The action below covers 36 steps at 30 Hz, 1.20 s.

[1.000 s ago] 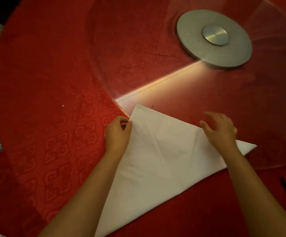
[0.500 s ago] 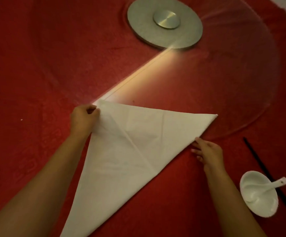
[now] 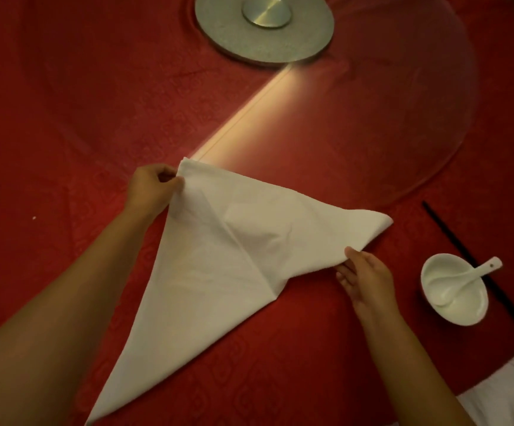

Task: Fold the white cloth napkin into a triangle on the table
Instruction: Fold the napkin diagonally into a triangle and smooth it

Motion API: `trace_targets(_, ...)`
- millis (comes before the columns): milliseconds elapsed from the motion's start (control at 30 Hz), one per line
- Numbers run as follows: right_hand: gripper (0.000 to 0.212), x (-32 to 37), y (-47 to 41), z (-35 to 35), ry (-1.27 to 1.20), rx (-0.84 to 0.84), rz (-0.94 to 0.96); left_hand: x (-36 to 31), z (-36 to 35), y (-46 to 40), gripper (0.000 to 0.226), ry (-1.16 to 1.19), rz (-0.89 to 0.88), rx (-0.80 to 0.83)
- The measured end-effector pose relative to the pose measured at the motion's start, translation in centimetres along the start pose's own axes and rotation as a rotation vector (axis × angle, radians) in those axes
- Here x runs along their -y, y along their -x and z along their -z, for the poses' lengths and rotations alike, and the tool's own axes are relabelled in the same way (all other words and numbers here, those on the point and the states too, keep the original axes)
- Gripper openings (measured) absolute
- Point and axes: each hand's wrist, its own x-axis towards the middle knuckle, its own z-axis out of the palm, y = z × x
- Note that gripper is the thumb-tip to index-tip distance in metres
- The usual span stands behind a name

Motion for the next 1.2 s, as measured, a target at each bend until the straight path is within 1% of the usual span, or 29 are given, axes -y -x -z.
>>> trace_targets(200, 0.011, -2.7, 6.4, 3.1, -0.165, -0.065, 0.048, -3.5, 1.2, 0.3, 0.012, 0.011, -0.133, 0.217)
trace_targets(367, 0.014, -3.8, 12.2, 4.7, -0.226, -0.039, 0.067, -4.5, 3.6, 2.4, 0.008, 0.096, -0.146, 0.346)
trace_targets(433, 0.016, -4.1, 14.6, 4.9, -0.238, -0.015, 0.069, -4.2, 5.6, 3.0, 0.007, 0.138, -0.164, 0.354)
trace_targets(500, 0.017, -4.2, 16.7, 4.4, -0.263, -0.002, 0.073, -3.8, 8.3, 3.5, 0.014, 0.154, -0.186, 0.343)
trace_targets(567, 0.012, -3.9, 18.7, 3.5, -0.273, 0.048, 0.092, -3.7, 11.6, 3.9, 0.018, 0.135, -0.199, 0.295)
trace_targets(600, 0.008, -3.5, 19.6, 2.9, -0.281, 0.085, 0.104, -3.8, 13.3, 4.1, 0.017, 0.124, -0.209, 0.261)
trace_targets(667, 0.012, -2.8, 21.4, 2.0, -0.307, 0.159, 0.133, -4.5, 16.8, 4.7, 0.005, 0.090, -0.231, 0.225)
trace_targets(700, 0.013, -2.5, 22.0, 1.8, -0.318, 0.188, 0.154, -5.1, 18.3, 4.9, 0.011, 0.066, -0.241, 0.222)
trace_targets(767, 0.013, -2.1, 23.0, 2.0, -0.326, 0.233, 0.182, -6.1, 21.4, 5.4, 0.029, -0.009, -0.245, 0.232)
trace_targets(800, 0.013, -2.2, 23.5, 2.5, -0.327, 0.246, 0.194, -6.4, 22.8, 5.6, 0.033, -0.074, -0.244, 0.235)
trace_targets(867, 0.015, -2.8, 24.0, 3.7, -0.300, 0.237, 0.216, -7.0, 24.3, 6.2, 0.033, -0.187, -0.239, 0.254)
trace_targets(900, 0.017, -3.5, 24.0, 4.4, -0.282, 0.221, 0.217, -7.3, 24.1, 6.6, 0.031, -0.211, -0.247, 0.267)
trace_targets(967, 0.015, -5.1, 23.2, 5.6, -0.267, 0.173, 0.196, -8.0, 21.5, 7.9, 0.022, -0.185, -0.284, 0.297)
trace_targets(1033, 0.013, -6.5, 21.2, 6.6, -0.218, 0.118, 0.187, -7.9, 16.1, 8.8, 0.010, -0.190, -0.313, 0.323)
trace_targets(1067, 0.014, -7.2, 19.8, 7.0, -0.169, 0.085, 0.190, -7.3, 13.0, 8.8, 0.008, -0.206, -0.320, 0.331)
trace_targets(1200, 0.012, -9.7, 14.4, 8.8, -0.064, -0.075, 0.183, -3.9, 1.0, 7.0, 0.015, -0.255, -0.355, 0.322)
